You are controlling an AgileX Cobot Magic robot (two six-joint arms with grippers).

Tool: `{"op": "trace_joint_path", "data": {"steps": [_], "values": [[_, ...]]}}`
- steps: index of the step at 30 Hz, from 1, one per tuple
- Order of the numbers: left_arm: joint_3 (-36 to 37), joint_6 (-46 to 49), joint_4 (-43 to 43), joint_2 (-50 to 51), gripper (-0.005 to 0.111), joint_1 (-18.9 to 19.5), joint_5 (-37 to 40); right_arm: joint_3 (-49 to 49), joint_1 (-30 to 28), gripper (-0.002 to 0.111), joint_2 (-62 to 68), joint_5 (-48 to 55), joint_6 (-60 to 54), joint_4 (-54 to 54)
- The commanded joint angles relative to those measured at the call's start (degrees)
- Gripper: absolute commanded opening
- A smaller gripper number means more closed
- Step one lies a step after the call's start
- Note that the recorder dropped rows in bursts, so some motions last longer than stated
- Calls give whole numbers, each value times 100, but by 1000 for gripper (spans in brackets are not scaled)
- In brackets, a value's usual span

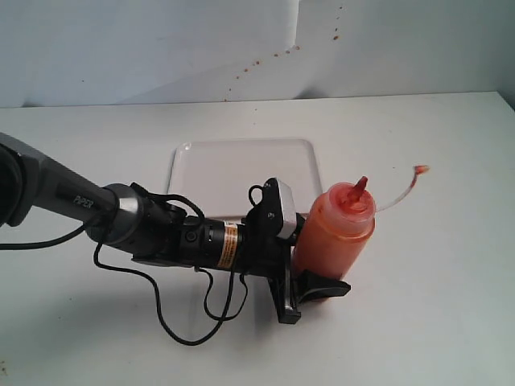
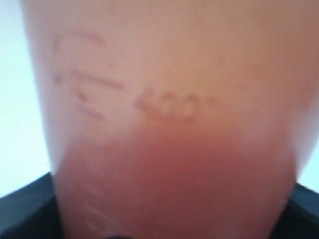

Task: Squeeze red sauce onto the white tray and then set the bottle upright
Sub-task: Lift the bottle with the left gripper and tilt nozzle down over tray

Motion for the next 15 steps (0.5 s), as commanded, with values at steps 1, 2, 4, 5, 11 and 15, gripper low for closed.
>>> {"op": "trace_joint_path", "data": {"steps": [1, 2, 4, 5, 11, 15], "values": [[-21, 40, -64, 0, 1, -9, -26, 22, -35, 0, -37, -70, 9, 9], [-21, 40, -64, 0, 1, -9, -26, 22, -35, 0, -37, -70, 9, 9], [-21, 40, -64, -38, 0, -9, -26, 22, -35, 0, -37, -70, 9, 9], [-21, 40, -64, -64, 0, -9, -26, 22, -35, 0, -37, -70, 9, 9], [-21, -11, 16, -479, 0, 82, -35, 22, -35, 0, -37, -70, 9, 9], [-21, -11, 175, -973, 0, 192, -49, 22, -35, 0, -37, -70, 9, 9]]}}
